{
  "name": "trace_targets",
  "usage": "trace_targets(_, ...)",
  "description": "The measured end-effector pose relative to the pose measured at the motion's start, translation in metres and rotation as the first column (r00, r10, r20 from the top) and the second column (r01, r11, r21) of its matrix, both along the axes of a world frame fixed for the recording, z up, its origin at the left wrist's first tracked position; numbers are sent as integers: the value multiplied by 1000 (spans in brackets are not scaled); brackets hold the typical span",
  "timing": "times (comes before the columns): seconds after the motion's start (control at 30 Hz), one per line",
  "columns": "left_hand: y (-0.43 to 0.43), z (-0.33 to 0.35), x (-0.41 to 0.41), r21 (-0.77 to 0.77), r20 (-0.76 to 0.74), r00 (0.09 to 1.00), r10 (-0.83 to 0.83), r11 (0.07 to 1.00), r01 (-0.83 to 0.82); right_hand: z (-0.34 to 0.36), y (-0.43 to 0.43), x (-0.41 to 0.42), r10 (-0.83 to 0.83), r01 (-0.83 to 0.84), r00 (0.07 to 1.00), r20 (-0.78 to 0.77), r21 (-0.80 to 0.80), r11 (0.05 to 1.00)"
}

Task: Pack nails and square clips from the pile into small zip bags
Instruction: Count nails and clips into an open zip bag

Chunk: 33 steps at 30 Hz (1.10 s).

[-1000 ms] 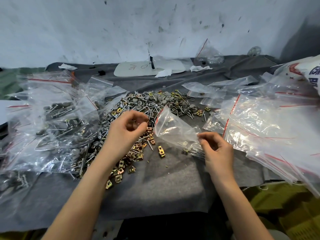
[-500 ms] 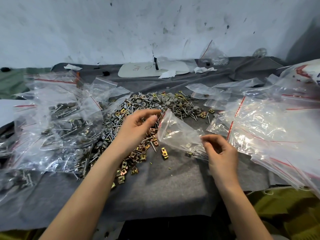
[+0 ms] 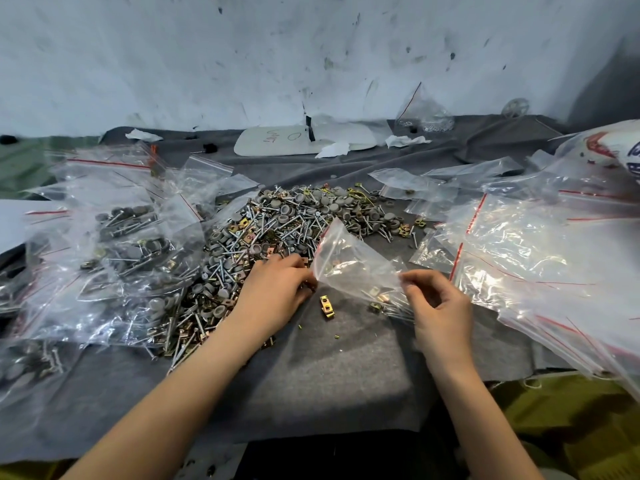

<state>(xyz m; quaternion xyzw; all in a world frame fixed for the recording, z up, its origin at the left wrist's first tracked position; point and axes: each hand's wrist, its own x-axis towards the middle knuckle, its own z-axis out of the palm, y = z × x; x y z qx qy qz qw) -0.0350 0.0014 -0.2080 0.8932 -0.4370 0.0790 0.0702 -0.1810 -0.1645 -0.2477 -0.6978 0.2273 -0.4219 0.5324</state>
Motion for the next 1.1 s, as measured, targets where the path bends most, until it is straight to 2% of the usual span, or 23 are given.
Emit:
trace_targets(0.17, -1, 1, 5, -2, -20, 1000, 22, 1000, -22, -1, -1, 0, 1, -1, 1000, 3, 11, 1000)
trace_targets(0.23, 0, 2, 3, -94, -67, 998, 0, 996, -6, 0, 0, 0, 6, -6, 1000, 4, 14, 1000)
trace_targets(0.27, 2, 3, 1, -202, -108, 994, -23, 979, 0, 0, 0, 0, 8, -8, 1000, 7, 15, 1000)
trace_targets(0.33, 6, 8, -6, -434, -223, 973, -57, 900, -46, 0, 0, -1, 7, -7, 1000, 10, 17, 1000)
trace_targets(0.4, 9, 15, -13, -578, -351, 933, -81, 803, -148, 1, 0, 0, 4, -4, 1000, 9, 13, 1000)
trace_targets(0.47, 10, 23, -18, -664, -450, 879, -158, 718, -211, 1, 0, -1, 0, 0, 1000, 9, 13, 1000)
trace_targets(0.57, 12, 36, -23, -746, -519, 797, -310, 620, -245, 1, 0, 0, 1, -1, 1000, 7, 14, 1000)
trace_targets(0.67, 13, 41, -25, -779, -545, 727, -417, 572, -257, 2, 1, -1, 4, -4, 1000, 3, 15, 1000)
trace_targets(0.83, 6, 39, -23, -762, -583, 702, -410, 575, -297, 3, 1, -1, 5, -5, 1000, -6, 10, 1000)
trace_targets(1.0, -1, 34, -15, -734, -587, 751, -301, 589, -338, 4, 1, -2, 9, -9, 1000, -15, 11, 1000)
trace_targets(1.1, -4, 35, -11, -706, -571, 779, -258, 638, -306, 5, 1, -3, 12, -12, 1000, -27, 10, 1000)
